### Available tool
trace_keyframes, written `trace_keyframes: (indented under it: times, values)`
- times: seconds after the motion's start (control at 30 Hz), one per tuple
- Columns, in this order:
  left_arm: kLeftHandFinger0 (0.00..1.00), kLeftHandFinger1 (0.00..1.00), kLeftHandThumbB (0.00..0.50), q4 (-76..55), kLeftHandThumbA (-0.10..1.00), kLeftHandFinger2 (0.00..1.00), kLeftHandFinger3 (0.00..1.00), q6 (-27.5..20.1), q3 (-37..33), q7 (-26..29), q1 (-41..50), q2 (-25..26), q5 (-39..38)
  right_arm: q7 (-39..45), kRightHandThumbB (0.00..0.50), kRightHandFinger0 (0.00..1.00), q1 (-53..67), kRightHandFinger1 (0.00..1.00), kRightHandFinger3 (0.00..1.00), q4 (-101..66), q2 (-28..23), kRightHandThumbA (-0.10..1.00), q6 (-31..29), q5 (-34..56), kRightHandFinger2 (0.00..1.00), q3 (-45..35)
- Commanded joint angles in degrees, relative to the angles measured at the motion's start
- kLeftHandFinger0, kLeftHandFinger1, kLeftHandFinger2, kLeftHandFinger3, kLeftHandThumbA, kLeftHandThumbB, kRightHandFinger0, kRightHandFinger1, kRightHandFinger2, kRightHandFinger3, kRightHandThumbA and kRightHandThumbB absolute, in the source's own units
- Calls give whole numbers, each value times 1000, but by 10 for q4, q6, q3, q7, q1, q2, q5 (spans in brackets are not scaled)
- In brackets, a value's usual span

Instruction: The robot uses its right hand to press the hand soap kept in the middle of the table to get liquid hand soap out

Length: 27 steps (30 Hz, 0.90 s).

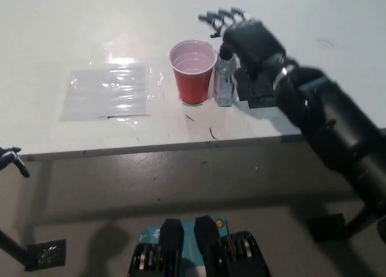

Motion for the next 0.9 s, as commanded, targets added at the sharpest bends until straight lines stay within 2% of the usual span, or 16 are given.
trace_keyframes:
  times: [0.0, 0.1, 0.13, 0.17, 0.2, 0.27, 0.4, 0.5, 0.53, 0.67, 0.73, 0.83, 0.87]
  values:
    - [1000, 1000, 232, -22, 1000, 1000, 858, 11, 8, 9, 2, 11, 5, 26, 467, 1000, -77, 1000, 1000, -41, -6, 1000, 12, 13, 1000, -25]
    - [1000, 1000, 216, -23, 1000, 1000, 870, 11, 12, 5, 6, 7, 7, 19, 467, 1000, -93, 1000, 1000, -51, -5, 1000, 3, 15, 1000, -37]
    - [1000, 1000, 210, -23, 1000, 1000, 846, 11, 14, 7, 8, 5, 3, 9, 458, 1000, -96, 1000, 1000, -55, -4, 1000, -3, 13, 1000, -40]
    - [1000, 1000, 204, -24, 1000, 1000, 824, 11, 18, 5, 10, 2, 3, 9, 479, 1000, -100, 1000, 1000, -55, -3, 1000, -1, 14, 1000, -43]
    - [1000, 1000, 200, -23, 1000, 1000, 800, 11, 18, 7, 12, 1, 0, 10, 469, 1000, -101, 1000, 1000, -62, -4, 1000, 3, 18, 1000, -48]
    - [1000, 1000, 222, -21, 1000, 1000, 801, 11, 18, 7, 14, -1, 2, 9, 463, 1000, -104, 1000, 1000, -69, -4, 1000, 7, 22, 1000, -56]
    - [1000, 1000, 206, -19, 1000, 1000, 794, 11, 23, 5, 19, -6, 3, 8, 453, 1000, -102, 1000, 1000, -86, -10, 1000, 3, 27, 1000, -76]
    - [1000, 1000, 194, -22, 1000, 1000, 796, 11, 24, 6, 23, -7, 3, 10, 472, 1000, -98, 1000, 1000, -96, -14, 1000, 6, 30, 1000, -90]
    - [1000, 1000, 179, -22, 1000, 1000, 816, 11, 25, 5, 23, -8, 5, 26, 499, 1000, -91, 1000, 1000, -118, -24, 1000, 31, 26, 1000, -99]
    - [1000, 1000, 209, -23, 1000, 1000, 838, 11, 32, 2, 28, -14, 9, 42, 462, 1000, -69, 1000, 1000, -163, -51, 1000, 36, 33, 1000, -121]
    - [1000, 1000, 202, -23, 1000, 1000, 799, 11, 38, 1, 29, -19, 10, 46, 468, 1000, -51, 1000, 1000, -193, -67, 1000, 44, 33, 1000, -134]
    - [1000, 1000, 204, -24, 1000, 1000, 796, 11, 39, 5, 32, -20, 9, 58, 466, 1000, -18, 1000, 1000, -240, -88, 1000, 53, 45, 1000, -154]
    - [1000, 1000, 201, -25, 1000, 1000, 777, 11, 41, 5, 34, -22, 5, 49, 466, 1000, -1, 1000, 1000, -254, -97, 1000, 42, 50, 1000, -163]
